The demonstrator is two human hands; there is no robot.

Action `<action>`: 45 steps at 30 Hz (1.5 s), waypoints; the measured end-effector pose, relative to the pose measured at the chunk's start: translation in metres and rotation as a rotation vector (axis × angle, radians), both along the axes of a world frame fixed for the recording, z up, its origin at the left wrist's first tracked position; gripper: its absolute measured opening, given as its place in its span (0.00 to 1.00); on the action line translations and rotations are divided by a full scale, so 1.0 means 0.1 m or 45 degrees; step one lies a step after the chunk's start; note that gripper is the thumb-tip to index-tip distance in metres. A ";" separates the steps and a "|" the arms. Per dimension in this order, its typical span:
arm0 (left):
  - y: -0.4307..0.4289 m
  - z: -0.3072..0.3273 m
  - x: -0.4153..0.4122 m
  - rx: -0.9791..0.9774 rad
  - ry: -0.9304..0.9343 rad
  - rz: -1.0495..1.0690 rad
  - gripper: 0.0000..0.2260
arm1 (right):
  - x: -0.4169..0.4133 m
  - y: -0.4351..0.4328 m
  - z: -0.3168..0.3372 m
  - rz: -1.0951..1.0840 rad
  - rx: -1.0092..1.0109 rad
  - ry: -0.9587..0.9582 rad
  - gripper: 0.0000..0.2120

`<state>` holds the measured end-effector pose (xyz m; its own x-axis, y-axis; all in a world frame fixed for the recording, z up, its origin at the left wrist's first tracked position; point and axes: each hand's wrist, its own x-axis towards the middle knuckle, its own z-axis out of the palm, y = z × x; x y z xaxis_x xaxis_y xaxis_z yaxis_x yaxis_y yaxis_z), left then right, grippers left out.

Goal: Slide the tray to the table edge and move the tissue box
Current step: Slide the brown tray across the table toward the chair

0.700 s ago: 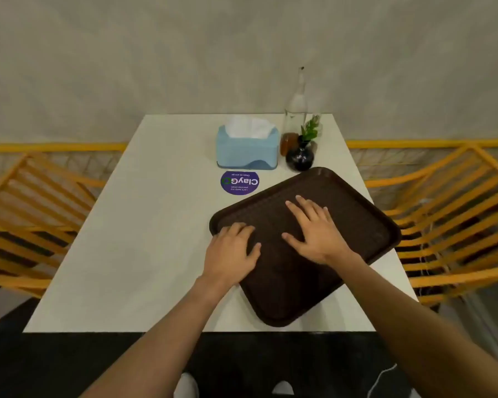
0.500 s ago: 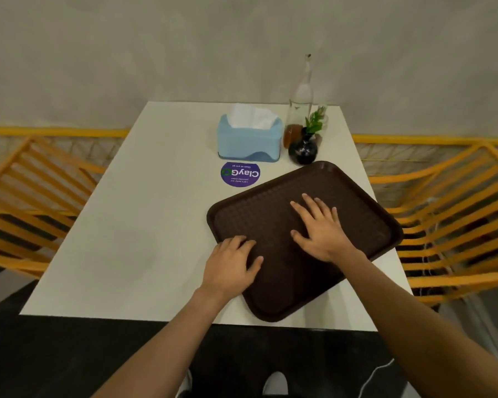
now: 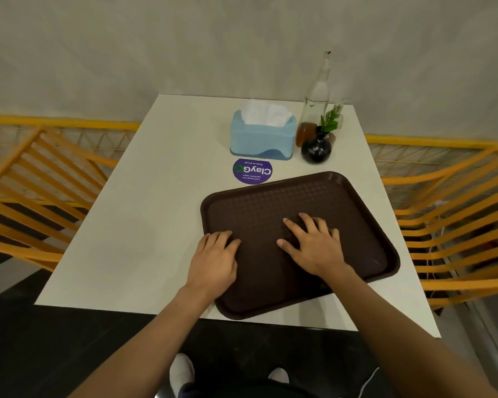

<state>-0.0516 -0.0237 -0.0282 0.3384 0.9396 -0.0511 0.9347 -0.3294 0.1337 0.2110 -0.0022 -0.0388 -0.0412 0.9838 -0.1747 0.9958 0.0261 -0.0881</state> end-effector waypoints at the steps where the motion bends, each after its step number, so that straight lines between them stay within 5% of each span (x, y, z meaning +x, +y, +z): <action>1: 0.00 0.02 -0.03 0.001 0.008 0.021 0.21 | -0.11 -0.01 0.01 -0.020 0.006 -0.014 0.36; 7: -0.13 0.00 -0.22 -0.028 0.036 0.170 0.28 | -0.77 0.05 0.08 -0.077 -0.015 -0.021 0.33; 12: -0.09 -0.02 -0.60 -0.090 0.082 0.234 0.39 | -0.91 0.37 0.36 -0.092 0.046 0.328 0.15; 18: 0.02 -0.12 -1.12 -0.125 0.099 0.148 0.41 | -0.85 0.72 0.51 -0.044 0.382 0.285 0.08; 22: 0.20 -0.17 -1.47 -0.155 0.069 0.038 0.40 | -0.93 0.91 0.43 -0.082 0.182 0.063 0.22; 27: 0.48 -0.20 -1.92 -0.194 -0.007 -0.077 0.40 | -1.06 0.92 0.25 -0.081 0.093 -0.089 0.19; 36: 0.66 -0.11 -2.26 -0.012 -0.074 0.201 0.27 | -1.47 0.67 0.21 -0.251 0.158 -0.010 0.18; 42: 0.67 -0.19 -2.29 -0.113 -0.263 0.430 0.32 | -1.67 0.56 0.17 -0.239 0.076 0.171 0.14; 45: 0.74 -0.23 -2.32 -0.072 -0.246 0.433 0.32 | -1.64 0.55 0.12 -0.171 0.139 0.245 0.20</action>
